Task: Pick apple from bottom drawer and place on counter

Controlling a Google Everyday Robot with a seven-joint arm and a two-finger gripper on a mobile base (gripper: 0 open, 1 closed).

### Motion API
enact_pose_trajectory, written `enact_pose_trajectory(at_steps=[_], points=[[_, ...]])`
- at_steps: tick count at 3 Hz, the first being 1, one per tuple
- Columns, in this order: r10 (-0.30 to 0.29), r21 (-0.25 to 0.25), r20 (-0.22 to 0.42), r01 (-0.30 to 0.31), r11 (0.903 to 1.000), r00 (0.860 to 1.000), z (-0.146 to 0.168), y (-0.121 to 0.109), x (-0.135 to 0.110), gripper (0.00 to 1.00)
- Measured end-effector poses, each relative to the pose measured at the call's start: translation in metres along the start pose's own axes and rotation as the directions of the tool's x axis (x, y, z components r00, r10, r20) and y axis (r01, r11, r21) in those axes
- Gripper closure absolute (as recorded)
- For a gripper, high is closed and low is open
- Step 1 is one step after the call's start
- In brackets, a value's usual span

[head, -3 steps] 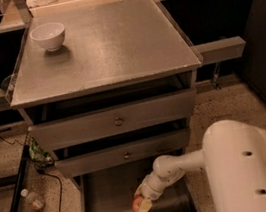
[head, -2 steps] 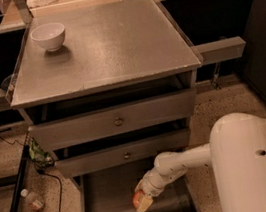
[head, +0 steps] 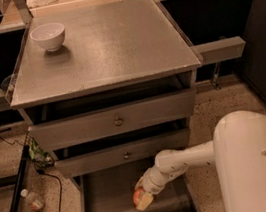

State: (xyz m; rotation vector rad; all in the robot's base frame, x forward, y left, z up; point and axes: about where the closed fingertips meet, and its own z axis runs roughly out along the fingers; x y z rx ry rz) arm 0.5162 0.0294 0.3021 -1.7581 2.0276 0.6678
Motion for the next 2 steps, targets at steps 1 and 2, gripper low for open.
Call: enact_pose_trajectory(at_steps=[1, 2], points=[[-0.008, 0.043, -0.010, 0.009, 0.9990, 1.000, -0.028, -0.003, -0.009, 1.00], [-0.014, 0.115, -0.029, 0.017, 0.9932, 0.999, -0.073, -0.009, -0.019, 1.00]])
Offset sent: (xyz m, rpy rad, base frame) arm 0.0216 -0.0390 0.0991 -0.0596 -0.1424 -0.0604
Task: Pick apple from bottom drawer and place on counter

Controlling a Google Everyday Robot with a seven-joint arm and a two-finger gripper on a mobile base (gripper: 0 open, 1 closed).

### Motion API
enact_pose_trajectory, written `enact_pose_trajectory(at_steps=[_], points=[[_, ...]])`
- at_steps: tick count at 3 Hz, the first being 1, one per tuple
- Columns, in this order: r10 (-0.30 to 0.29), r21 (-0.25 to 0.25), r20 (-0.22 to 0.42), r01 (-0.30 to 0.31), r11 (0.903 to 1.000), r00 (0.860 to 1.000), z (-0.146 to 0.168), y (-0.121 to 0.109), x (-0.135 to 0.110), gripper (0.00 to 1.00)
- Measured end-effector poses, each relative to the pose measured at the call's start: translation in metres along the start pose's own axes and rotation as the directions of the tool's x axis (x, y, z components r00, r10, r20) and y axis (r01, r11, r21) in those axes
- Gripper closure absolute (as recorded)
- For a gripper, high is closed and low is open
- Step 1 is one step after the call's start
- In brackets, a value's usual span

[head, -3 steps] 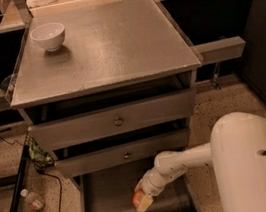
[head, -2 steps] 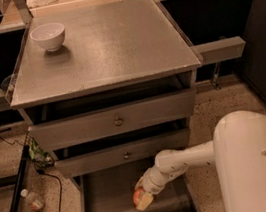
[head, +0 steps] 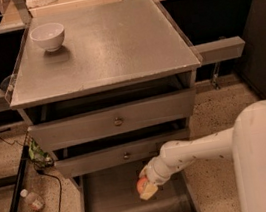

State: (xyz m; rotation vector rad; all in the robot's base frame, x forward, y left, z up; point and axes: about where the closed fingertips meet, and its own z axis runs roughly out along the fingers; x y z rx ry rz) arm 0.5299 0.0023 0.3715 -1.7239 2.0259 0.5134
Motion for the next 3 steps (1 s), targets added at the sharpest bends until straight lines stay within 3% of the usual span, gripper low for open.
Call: enact_pose_trajectory(at_steps=[1, 2, 3], points=[[0.004, 0.069, -0.012, -0.004, 0.9976, 1.000, -0.035, -0.011, -0.010, 1.00], [0.002, 0.070, -0.015, -0.001, 0.9975, 1.000, -0.040, -0.012, -0.013, 1.00], [-0.025, 0.118, -0.026, 0.028, 0.9926, 0.999, -0.074, -0.013, -0.027, 1.00]])
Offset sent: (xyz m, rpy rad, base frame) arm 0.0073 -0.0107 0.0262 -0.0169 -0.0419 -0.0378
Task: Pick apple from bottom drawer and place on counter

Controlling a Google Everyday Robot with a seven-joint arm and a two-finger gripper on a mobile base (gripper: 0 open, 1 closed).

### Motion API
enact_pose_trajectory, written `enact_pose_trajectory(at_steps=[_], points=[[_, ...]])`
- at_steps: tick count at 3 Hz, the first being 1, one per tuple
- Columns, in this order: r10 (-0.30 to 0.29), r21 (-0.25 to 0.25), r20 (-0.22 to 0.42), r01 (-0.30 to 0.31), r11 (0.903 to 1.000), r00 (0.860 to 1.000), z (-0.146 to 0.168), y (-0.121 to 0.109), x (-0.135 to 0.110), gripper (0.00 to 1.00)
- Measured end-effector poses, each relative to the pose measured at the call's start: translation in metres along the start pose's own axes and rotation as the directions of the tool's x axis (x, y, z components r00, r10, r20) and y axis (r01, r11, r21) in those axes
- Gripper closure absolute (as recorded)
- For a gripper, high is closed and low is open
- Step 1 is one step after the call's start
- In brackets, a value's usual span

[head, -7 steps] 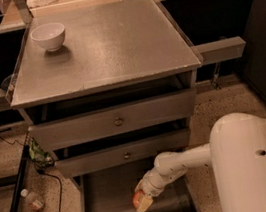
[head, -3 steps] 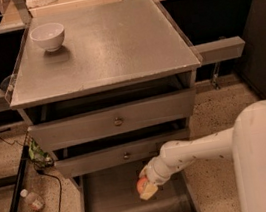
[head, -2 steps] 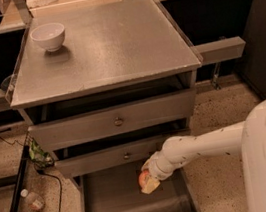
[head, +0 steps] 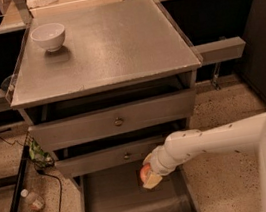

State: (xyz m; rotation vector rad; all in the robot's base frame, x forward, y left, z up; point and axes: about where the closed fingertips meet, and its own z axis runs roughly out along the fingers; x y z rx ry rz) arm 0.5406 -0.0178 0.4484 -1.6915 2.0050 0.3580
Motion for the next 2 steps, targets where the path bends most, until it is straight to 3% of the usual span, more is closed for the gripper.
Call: enact_pose_trajectory(at_steps=[1, 2], points=[[-0.035, 0.097, -0.018, 0.037, 0.9946, 0.999, -0.066, -0.009, -0.020, 1.00], [-0.058, 0.153, -0.033, 0.062, 0.9863, 0.998, -0.105, -0.012, -0.032, 1.00]])
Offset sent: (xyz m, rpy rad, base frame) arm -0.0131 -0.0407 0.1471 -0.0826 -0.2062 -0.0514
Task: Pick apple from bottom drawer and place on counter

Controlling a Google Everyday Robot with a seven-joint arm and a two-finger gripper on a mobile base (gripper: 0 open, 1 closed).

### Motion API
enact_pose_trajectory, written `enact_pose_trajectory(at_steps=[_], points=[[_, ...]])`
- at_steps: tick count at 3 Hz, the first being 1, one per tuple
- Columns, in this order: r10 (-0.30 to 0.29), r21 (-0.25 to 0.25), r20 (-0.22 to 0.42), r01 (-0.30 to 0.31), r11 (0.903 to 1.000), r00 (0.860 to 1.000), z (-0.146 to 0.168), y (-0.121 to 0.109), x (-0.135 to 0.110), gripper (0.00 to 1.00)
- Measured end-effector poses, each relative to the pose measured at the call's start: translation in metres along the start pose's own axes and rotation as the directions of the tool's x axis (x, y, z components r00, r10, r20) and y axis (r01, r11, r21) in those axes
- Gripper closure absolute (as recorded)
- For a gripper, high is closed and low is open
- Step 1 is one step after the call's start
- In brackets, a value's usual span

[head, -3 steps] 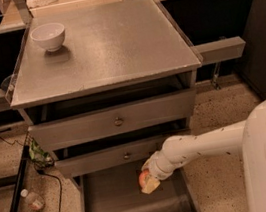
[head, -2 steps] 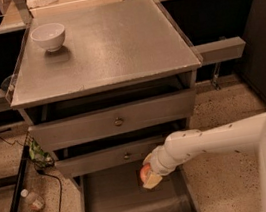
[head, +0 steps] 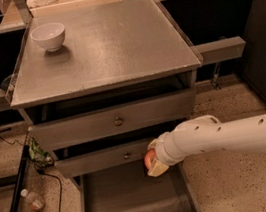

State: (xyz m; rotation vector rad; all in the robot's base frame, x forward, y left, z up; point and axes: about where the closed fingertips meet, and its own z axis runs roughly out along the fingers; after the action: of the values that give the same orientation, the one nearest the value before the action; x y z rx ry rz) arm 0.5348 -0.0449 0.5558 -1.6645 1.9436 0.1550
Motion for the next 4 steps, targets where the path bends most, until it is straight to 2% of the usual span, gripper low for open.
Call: enact_pose_trajectory(at_steps=[1, 2, 3, 4], points=[[0.001, -0.001, 0.000, -0.001, 1.0000, 1.000, 0.000, 0.000, 0.000, 1.00], [0.008, 0.034, 0.002, -0.009, 0.9994, 1.000, -0.014, -0.009, -0.005, 1.00], [-0.003, 0.080, -0.003, 0.003, 0.9968, 1.000, -0.038, -0.024, -0.012, 1.00], [-0.022, 0.139, -0.016, 0.024, 0.9901, 1.000, -0.065, -0.044, -0.021, 1.00]])
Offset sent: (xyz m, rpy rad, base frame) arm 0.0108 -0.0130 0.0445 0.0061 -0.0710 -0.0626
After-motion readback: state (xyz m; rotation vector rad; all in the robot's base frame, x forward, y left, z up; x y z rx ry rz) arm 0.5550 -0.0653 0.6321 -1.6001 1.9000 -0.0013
